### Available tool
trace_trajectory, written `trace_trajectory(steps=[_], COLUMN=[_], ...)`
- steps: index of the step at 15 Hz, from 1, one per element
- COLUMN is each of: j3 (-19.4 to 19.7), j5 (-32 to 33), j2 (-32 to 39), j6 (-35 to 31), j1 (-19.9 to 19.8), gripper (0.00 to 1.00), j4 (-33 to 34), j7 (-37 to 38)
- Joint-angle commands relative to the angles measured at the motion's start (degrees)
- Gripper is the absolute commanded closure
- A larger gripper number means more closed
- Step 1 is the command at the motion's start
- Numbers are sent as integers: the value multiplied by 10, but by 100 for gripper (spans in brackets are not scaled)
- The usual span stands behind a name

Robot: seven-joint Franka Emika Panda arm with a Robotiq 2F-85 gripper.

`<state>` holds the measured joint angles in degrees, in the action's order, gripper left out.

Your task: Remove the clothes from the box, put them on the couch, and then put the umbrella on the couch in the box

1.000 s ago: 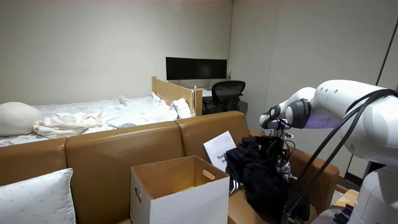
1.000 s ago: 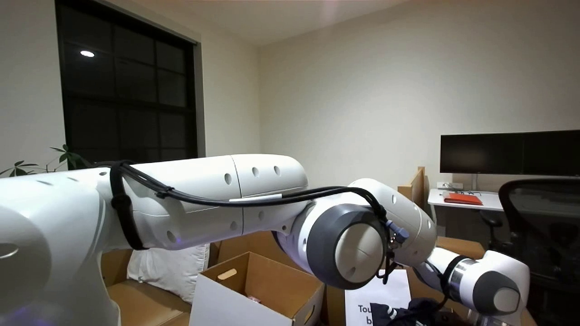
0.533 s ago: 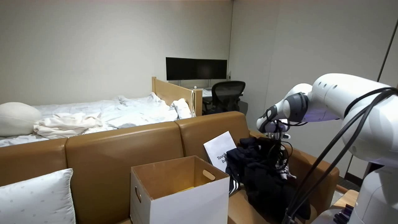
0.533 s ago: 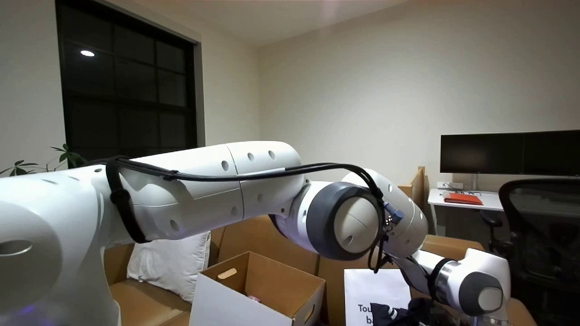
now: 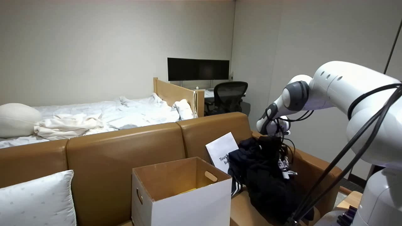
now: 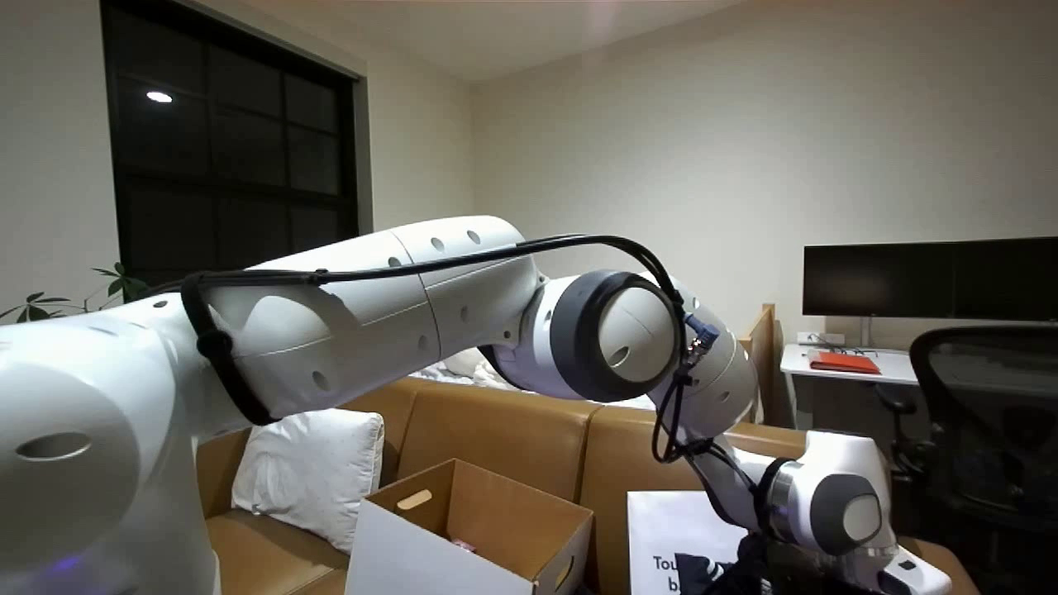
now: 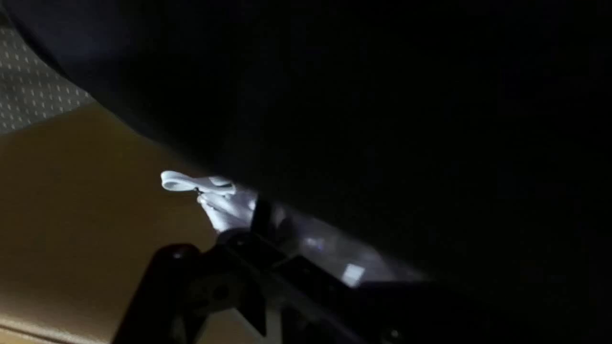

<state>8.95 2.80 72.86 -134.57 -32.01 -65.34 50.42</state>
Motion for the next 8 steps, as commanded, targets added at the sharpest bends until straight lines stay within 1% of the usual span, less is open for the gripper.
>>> trace_trajectory(steps=[1,4,5,7,8], j3=[17,19,18,16,15], j5=[34,50,52,54,54], j2=[-44,-44,-43,-38,-37], j6=[-90,-159,-180,-224,-244], j1=[9,5,3,-2,-4], gripper=[26,44,47,50,52], j4=[-52,-66,-72,-84,-90], j7=[-35,-56,-65,-82,-91])
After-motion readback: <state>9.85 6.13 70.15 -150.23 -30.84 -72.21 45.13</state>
